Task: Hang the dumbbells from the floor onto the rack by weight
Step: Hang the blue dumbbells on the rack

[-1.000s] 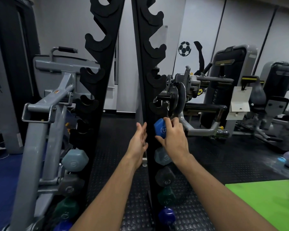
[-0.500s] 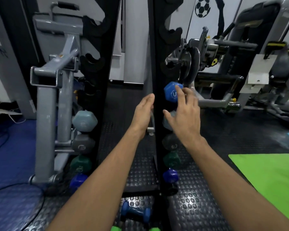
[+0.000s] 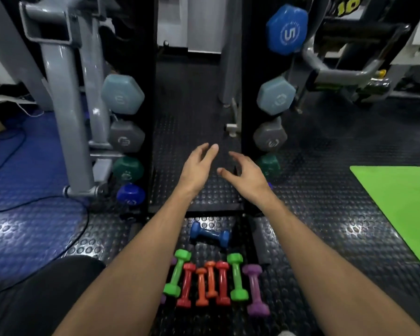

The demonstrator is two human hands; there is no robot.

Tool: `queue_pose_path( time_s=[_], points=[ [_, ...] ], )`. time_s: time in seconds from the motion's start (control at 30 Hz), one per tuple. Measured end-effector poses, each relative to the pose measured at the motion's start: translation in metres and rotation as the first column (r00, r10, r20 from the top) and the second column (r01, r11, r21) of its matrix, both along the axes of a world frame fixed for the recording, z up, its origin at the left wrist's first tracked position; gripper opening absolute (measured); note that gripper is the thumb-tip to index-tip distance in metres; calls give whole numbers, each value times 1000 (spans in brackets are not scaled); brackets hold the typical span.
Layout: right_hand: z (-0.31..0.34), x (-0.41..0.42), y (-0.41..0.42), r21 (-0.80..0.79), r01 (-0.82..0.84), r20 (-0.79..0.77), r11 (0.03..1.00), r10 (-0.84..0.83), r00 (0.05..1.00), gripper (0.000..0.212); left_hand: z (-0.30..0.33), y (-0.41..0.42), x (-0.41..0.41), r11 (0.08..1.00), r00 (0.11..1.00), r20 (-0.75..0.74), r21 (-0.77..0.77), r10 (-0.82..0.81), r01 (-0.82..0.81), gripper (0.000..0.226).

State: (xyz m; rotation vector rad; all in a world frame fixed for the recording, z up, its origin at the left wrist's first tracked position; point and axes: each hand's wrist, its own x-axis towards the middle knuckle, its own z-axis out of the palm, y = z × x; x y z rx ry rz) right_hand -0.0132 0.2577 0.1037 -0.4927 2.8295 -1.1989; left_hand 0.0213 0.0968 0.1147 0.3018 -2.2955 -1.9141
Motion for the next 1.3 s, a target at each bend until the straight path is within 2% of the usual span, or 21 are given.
queue_pose_path(
  time_s=[0.13, 0.23, 0.3, 0.43, 0.53, 0.67, 0.8, 0.87, 0.9, 1.0, 1.03, 1.17, 1.3],
  points=[
    [-73, 2, -3, 76, -21, 200, 997, 5, 980, 78, -78, -20, 12, 997, 973, 228, -82, 30, -12, 81],
    [-125, 5, 0, 100, -29, 332, 995, -6, 943, 79, -137, -32, 18, 992, 938, 343, -128, 44, 1, 82],
    [-159, 6, 1, 103, -40, 391, 994, -3, 920, 72, -175, -39, 19, 991, 906, 421, -133, 40, 18, 84],
    [-216, 7, 7, 177, -37, 449, 984, -47, 892, 64, -254, -46, 8, 988, 844, 533, -150, 62, 22, 88],
    [-249, 1, 14, 215, -47, 465, 976, -60, 883, 63, -315, -50, -11, 987, 811, 579, -162, 83, 15, 69],
    [-285, -10, 24, 245, -16, 448, 969, -98, 889, 59, -358, -45, -33, 982, 775, 626, -184, 87, 38, 58],
    [-311, -17, 17, 302, 31, 449, 953, -171, 877, 62, -407, -47, -52, 994, 750, 658, -107, 69, 2, 85],
    [-321, -20, 9, 317, 69, 452, 946, -214, 866, 67, -420, -47, -57, 996, 736, 672, -91, 76, -19, 94],
    [-327, -21, 5, 309, 80, 468, 948, -225, 855, 71, -419, -45, -58, 996, 736, 673, -88, 72, -16, 90],
    [-352, -24, -2, 273, 82, 554, 958, -226, 801, 91, -392, -36, -54, 990, 744, 665, -136, 66, 34, 57],
    [-358, -25, -3, 275, 91, 567, 957, -237, 789, 90, -388, -35, -54, 986, 755, 651, -163, 78, 39, 51],
    [-371, -28, -3, 287, 153, 525, 946, -289, 800, 59, -386, -36, -54, 987, 770, 630, -162, 103, 0, 49],
    [-371, -30, 3, 234, 223, 547, 946, -317, 775, 62, -387, -39, -52, 994, 753, 651, -96, 100, -48, 46]
  ],
)
